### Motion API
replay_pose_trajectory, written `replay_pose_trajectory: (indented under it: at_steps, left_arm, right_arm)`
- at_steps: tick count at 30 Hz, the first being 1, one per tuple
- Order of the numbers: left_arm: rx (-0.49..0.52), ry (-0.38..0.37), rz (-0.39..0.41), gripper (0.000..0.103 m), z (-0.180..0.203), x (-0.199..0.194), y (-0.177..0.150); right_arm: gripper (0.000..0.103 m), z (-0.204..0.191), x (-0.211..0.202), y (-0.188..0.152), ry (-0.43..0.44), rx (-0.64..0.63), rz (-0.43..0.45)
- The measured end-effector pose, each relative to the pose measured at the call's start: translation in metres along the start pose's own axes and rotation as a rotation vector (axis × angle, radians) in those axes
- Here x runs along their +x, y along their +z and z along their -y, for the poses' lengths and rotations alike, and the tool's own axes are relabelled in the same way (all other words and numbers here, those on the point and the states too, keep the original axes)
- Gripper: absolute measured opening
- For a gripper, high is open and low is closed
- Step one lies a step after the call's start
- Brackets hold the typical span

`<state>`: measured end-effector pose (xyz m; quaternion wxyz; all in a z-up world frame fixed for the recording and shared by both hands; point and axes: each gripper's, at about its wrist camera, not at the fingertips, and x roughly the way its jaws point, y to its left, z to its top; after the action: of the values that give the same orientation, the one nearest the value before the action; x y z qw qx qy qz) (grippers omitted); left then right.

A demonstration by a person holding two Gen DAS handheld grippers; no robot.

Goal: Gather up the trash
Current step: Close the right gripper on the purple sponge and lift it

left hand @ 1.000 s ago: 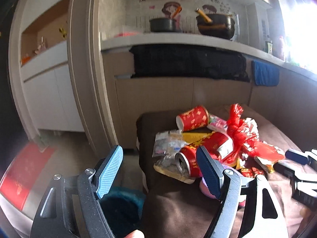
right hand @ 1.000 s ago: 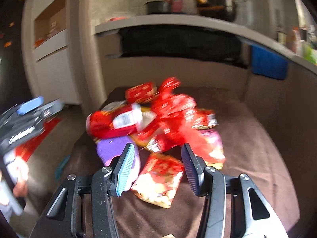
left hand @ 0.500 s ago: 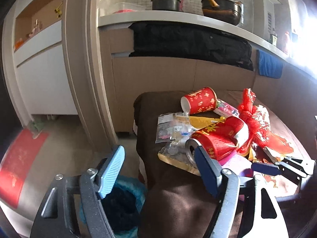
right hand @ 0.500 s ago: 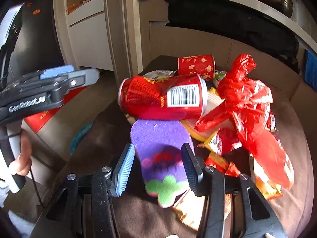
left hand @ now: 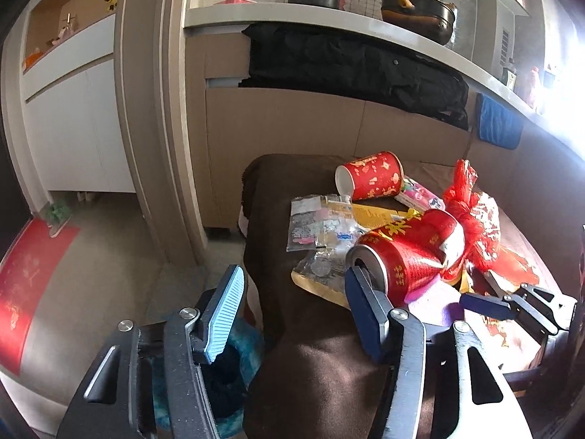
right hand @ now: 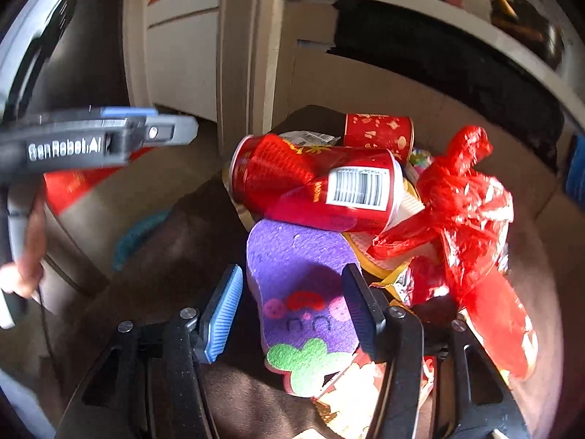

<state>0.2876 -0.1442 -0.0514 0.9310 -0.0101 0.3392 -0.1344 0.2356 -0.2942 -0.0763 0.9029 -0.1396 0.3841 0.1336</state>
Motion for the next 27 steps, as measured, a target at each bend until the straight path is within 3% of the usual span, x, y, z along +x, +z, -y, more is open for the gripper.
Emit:
replay_pose_trajectory:
  at_steps: [3, 9, 15, 18, 19, 23, 27]
  left_arm:
    - [0.018, 0.000, -0.005, 0.058, 0.003, -0.001, -0.002]
    - [0.012, -0.043, -0.018, 0.058, 0.006, 0.000, -0.004]
    - [-0.011, -0.083, -0.030, 0.058, 0.006, 0.002, 0.000]
    - [-0.009, -0.105, -0.042, 0.058, 0.008, 0.004, 0.001]
    - [-0.007, -0.110, -0.043, 0.058, 0.008, 0.004, 0.001]
    - [-0.004, -0.162, -0.052, 0.058, 0.011, 0.005, 0.002]
    - [-0.029, -0.261, -0.086, 0.058, 0.017, 0.013, 0.006]
  right_arm:
    - [0.054, 0.003, 0.001, 0.000, -0.018, 0.015, -0.002]
    - [0.059, 0.028, 0.004, 0.003, 0.064, 0.146, -0.022]
    - [0.063, 0.030, 0.010, 0.005, 0.090, 0.157, -0.037]
    - [0.061, 0.030, 0.024, 0.003, 0.155, 0.184, -0.113]
    - [0.060, 0.032, 0.022, 0.001, 0.158, 0.206, -0.103]
    - [0.059, 0.041, 0.004, -0.002, 0.160, 0.263, -0.066]
    - [0.059, 0.049, -0.022, -0.007, 0.080, 0.261, -0.030]
